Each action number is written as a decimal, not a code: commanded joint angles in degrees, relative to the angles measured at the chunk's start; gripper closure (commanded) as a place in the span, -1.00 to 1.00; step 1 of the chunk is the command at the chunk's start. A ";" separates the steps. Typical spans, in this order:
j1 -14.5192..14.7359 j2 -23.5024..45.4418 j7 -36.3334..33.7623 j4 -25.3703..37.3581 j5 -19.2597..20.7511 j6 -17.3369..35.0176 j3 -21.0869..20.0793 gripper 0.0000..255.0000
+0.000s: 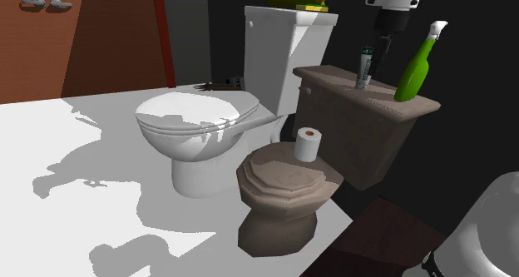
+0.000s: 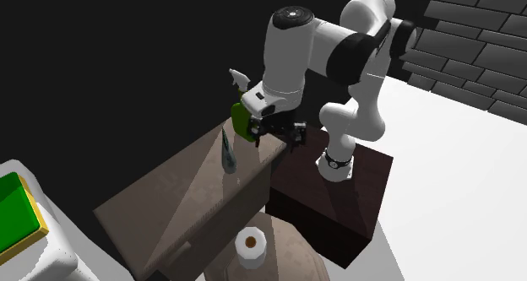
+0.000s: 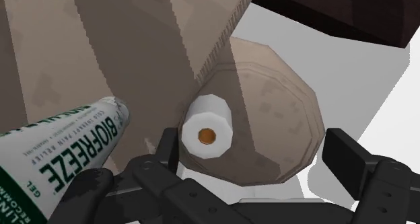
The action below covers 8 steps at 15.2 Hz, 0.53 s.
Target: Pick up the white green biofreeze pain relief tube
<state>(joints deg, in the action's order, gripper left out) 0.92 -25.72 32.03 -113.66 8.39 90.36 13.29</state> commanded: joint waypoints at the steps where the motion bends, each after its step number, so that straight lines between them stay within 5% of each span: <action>1: 0.30 4.03 4.32 5.47 -0.45 -0.72 2.09 -1.00; 8: 0.20 19.14 19.27 26.34 -5.47 -5.09 9.00 -1.00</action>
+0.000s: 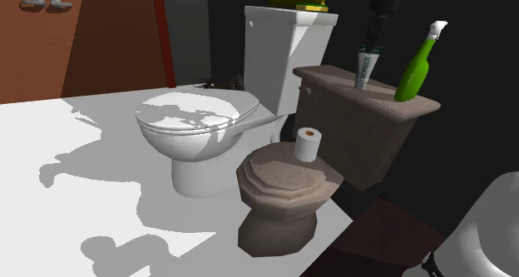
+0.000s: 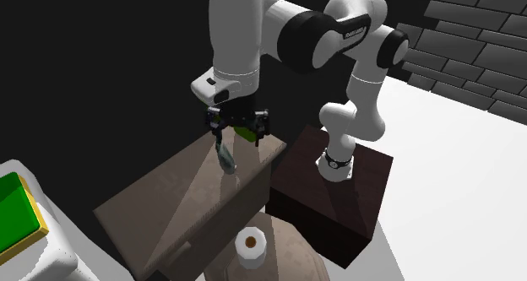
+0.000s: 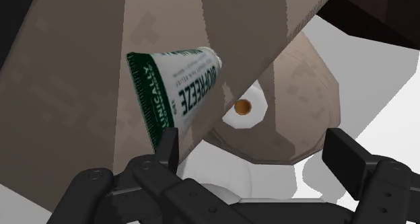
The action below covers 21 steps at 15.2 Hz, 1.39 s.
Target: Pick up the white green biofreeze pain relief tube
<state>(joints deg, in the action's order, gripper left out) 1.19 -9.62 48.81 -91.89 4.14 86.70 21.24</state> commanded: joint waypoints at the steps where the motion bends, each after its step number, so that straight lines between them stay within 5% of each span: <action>1: -0.43 5.68 4.72 8.28 -2.49 -2.49 1.99 -1.00; 2: -0.80 7.50 6.19 10.85 -3.42 -3.28 2.56 -1.00; 11: -0.60 4.49 5.30 1.42 -2.20 3.38 1.93 -1.00; 12: -0.59 4.43 5.25 1.30 -2.17 3.44 1.90 1.00; 21: -0.60 4.49 5.30 1.43 -2.20 3.37 1.93 1.00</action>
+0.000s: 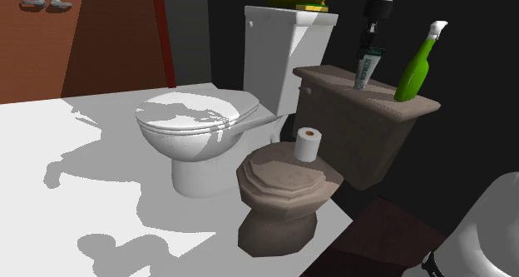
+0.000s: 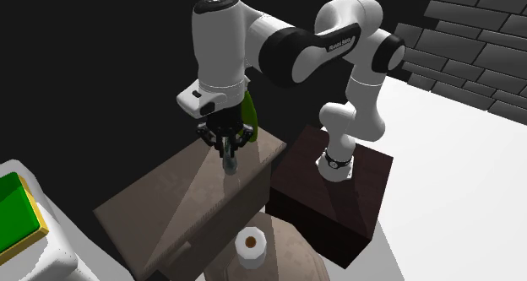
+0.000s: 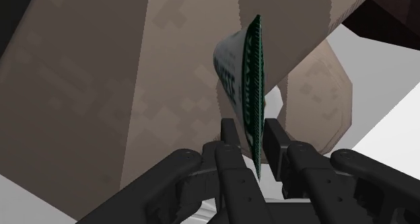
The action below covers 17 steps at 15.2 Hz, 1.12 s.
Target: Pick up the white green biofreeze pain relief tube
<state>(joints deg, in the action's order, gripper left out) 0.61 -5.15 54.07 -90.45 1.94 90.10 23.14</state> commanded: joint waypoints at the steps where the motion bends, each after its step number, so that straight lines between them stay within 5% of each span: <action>1: -0.04 0.35 0.13 1.12 -0.13 -0.86 0.08 1.00; 17: -1.27 7.67 2.26 21.19 -3.31 -14.23 1.52 1.00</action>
